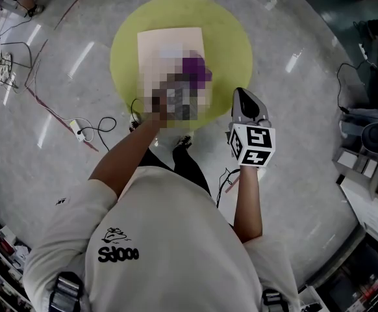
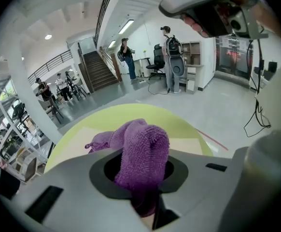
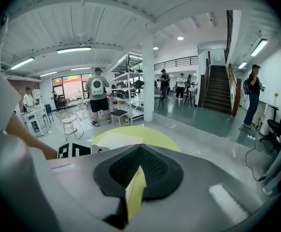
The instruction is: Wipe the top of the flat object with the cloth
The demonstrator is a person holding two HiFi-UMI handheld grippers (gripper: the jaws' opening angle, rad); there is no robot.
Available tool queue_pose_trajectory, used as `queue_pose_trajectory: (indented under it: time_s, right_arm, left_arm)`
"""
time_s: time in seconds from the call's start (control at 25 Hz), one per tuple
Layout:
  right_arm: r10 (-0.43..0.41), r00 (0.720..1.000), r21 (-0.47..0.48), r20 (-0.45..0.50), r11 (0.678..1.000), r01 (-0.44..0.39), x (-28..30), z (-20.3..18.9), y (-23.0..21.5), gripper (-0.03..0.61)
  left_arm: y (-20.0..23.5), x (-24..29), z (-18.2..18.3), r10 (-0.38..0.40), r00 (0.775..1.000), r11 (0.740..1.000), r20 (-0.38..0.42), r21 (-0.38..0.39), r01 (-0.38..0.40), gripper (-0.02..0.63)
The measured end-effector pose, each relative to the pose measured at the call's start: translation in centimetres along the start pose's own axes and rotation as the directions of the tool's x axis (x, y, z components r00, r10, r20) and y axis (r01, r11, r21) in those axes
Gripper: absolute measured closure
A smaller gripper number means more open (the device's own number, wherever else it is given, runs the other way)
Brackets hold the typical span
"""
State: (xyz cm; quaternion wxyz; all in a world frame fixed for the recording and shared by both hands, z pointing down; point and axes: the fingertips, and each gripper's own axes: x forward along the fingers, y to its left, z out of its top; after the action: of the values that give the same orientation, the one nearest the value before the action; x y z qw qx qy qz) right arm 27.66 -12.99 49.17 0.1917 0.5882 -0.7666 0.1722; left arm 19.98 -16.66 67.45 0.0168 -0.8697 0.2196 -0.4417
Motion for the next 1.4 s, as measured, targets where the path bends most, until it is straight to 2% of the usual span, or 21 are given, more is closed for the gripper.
queue_pose_trajectory:
  time_s: [0.2,0.32,0.48,0.72,0.84,0.92,1.16,1.4]
  right_arm:
    - [0.05,0.999,0.0,0.016,0.999,-0.05,1.9,0.8,2.5,0.568]
    - [0.093,0.995,-0.005,0.024,0.996,-0.093,3.0,1.3,4.4,0.568]
    - [0.151,0.988,-0.038,0.028,0.988,-0.15,4.3,2.2,7.0,0.568]
    - [0.198,0.98,-0.095,0.026,0.976,-0.194,4.9,2.9,8.7,0.568]
    - [0.196,0.98,-0.108,0.026,0.975,-0.192,4.2,2.9,8.5,0.568]
    - [0.183,0.983,-0.107,0.025,0.978,-0.18,3.6,2.6,7.7,0.568]
    - [0.123,0.992,-0.085,0.01,0.989,-0.122,1.6,1.0,4.7,0.568]
    - [0.037,0.999,-0.042,-0.005,0.998,-0.038,-0.5,-0.5,1.9,0.569]
  left_arm:
    - [2.7,-3.0,-4.9,0.046,0.998,0.996,-0.05,-0.08,-0.05,0.545]
    - [4.5,-5.2,-8.2,0.093,0.992,0.989,-0.088,-0.103,-0.102,0.545]
    - [6.4,-8.1,-11.9,0.142,0.98,0.972,-0.141,-0.166,-0.165,0.545]
    - [5.8,-10.3,-14.5,0.18,0.967,0.945,-0.179,-0.241,-0.22,0.545]
    - [4.9,-10.1,-13.8,0.193,0.966,0.941,-0.17,-0.246,-0.231,0.545]
    - [4.0,-9.5,-12.5,0.174,0.973,0.948,-0.15,-0.244,-0.207,0.545]
    - [0.4,-6.3,-7.2,0.074,0.993,0.975,-0.089,-0.204,-0.09,0.545]
    - [-3.9,-3.1,-2.3,-0.055,0.998,0.989,-0.042,-0.136,0.049,0.545]
